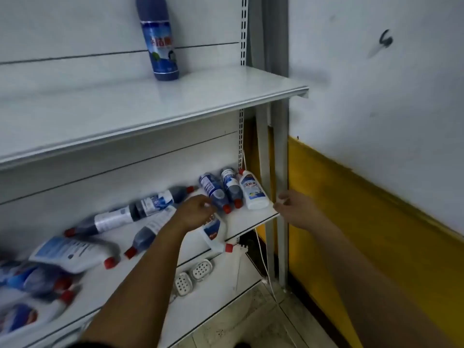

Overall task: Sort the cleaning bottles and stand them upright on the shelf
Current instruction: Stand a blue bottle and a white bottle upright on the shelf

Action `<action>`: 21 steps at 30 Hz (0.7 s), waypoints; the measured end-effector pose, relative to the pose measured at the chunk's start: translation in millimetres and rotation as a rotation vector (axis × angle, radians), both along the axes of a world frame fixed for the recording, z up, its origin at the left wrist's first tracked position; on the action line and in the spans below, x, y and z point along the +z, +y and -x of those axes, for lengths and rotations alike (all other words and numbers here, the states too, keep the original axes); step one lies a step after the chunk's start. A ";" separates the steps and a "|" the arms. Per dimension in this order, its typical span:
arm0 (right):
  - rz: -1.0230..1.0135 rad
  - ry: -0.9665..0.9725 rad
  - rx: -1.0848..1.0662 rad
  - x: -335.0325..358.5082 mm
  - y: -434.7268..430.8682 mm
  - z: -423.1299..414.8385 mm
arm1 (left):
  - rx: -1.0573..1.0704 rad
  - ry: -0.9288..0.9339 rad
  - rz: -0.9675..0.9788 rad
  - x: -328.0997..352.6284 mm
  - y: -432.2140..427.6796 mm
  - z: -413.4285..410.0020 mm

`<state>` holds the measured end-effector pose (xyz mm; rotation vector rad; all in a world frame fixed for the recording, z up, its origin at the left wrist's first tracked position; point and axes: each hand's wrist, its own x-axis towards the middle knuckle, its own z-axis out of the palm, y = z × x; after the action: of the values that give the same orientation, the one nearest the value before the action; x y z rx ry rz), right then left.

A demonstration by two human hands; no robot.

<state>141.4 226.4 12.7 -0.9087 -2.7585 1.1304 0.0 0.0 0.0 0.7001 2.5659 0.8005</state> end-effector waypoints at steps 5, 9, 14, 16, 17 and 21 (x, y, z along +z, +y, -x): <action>0.029 -0.073 0.016 -17.4 31.8 57.8 | -0.040 -0.029 0.087 -18.0 47.3 56.6; -0.017 -0.125 0.104 -38.7 53.5 97.9 | -0.126 0.029 0.186 -35.0 81.2 90.2; 0.038 -0.161 0.153 -88.1 79.7 150.5 | -0.220 0.238 0.346 -64.3 114.4 129.9; 0.051 -0.156 0.140 -109.5 87.7 168.2 | -0.248 0.274 0.384 -80.0 126.6 144.8; 0.076 -0.153 0.117 -119.0 90.5 175.4 | -0.266 0.278 0.408 -87.5 132.4 152.0; 0.133 -0.145 0.059 -152.7 95.4 196.6 | -0.479 0.490 0.569 -106.4 156.1 167.5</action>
<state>-55.2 321.8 -139.9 -0.9651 -2.8716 1.3227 -167.5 156.1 -106.4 1.3492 2.6386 -0.2836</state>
